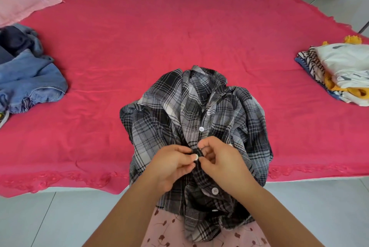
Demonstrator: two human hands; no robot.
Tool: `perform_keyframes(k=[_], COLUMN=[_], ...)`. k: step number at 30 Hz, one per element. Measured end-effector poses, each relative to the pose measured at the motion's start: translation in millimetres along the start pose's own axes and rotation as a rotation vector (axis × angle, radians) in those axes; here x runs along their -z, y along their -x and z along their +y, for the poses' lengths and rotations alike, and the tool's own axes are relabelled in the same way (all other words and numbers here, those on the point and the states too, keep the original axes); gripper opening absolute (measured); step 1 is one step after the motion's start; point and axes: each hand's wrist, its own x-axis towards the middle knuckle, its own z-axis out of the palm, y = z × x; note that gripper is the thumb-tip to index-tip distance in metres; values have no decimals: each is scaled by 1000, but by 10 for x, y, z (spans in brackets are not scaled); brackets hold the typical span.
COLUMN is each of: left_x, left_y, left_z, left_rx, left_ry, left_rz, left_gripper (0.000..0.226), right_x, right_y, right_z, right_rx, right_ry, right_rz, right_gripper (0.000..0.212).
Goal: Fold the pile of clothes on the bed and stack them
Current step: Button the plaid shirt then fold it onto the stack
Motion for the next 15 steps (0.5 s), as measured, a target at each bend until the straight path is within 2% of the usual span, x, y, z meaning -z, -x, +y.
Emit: perform_keyframes(k=[3, 5, 7, 11, 15], left_x=[69, 106, 116, 20, -137], left_y=[-84, -116, -135, -218, -415], left_z=[-54, -24, 53, 253, 305], left_rx=[-58, -167, -308, -548, -617], left_ry=[-370, -659, -850, -948, -958], left_rz=[57, 77, 151, 307, 324], left_gripper=[10, 9, 9, 12, 23], right_x=[80, 128, 142, 55, -78], right_y=[-112, -229, -381, -674, -812], right_z=[51, 74, 86, 139, 199], right_rx=[12, -4, -20, -89, -163], right_ry=[109, 137, 177, 234, 297], right_rz=[-36, 51, 134, 143, 75], right_gripper=[14, 14, 17, 23, 21])
